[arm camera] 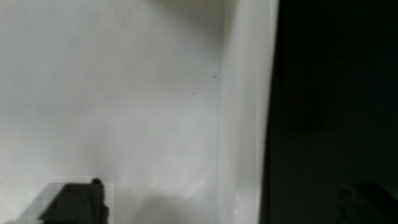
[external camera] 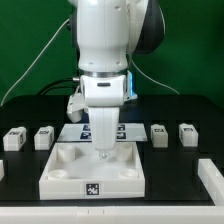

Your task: Assemble one leg

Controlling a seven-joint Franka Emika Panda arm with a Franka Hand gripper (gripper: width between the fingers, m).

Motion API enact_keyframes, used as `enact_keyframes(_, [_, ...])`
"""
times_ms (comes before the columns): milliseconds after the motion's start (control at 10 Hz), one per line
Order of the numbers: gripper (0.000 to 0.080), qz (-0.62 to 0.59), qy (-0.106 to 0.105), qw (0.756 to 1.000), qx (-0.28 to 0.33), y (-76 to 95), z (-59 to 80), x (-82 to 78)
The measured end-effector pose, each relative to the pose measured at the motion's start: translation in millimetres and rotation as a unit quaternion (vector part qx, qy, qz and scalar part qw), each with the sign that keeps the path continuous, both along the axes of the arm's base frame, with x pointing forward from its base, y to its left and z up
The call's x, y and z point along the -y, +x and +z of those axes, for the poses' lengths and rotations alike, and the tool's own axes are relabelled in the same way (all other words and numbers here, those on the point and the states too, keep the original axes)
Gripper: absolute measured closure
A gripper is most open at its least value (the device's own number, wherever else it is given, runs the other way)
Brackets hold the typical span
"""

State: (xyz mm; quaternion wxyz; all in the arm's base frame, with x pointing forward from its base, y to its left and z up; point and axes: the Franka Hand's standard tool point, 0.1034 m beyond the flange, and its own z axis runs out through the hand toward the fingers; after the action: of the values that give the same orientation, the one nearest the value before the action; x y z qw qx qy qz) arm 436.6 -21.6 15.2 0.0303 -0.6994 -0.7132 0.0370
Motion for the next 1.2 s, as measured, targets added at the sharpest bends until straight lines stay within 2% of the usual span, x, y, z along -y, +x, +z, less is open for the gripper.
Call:
enact_keyframes(200, [0.0150,-0.003,-0.001,1.000,0.000,0.7,0.7,0.2])
enact_keyframes(300, [0.0276,-0.003,0.000,1.000,-0.001,-0.3,-0.1,0.1])
enact_keyframes(400, [0.0276,-0.003,0.000,1.000,-0.002,-0.6,-0.2,0.1])
enact_keyframes(600, [0.0551,-0.003,0.000,1.000,-0.002,-0.7,-0.3,0.1])
enact_keyframes(700, [0.0551,-0.003,0.000,1.000,-0.002,-0.8,-0.3,0.1])
enact_keyframes(800, [0.0722,-0.003,0.000,1.000,0.000,0.1,0.2,0.3])
enact_keyframes(1200, [0.0739,-0.003,0.000,1.000,0.001,0.3,0.3,0.3])
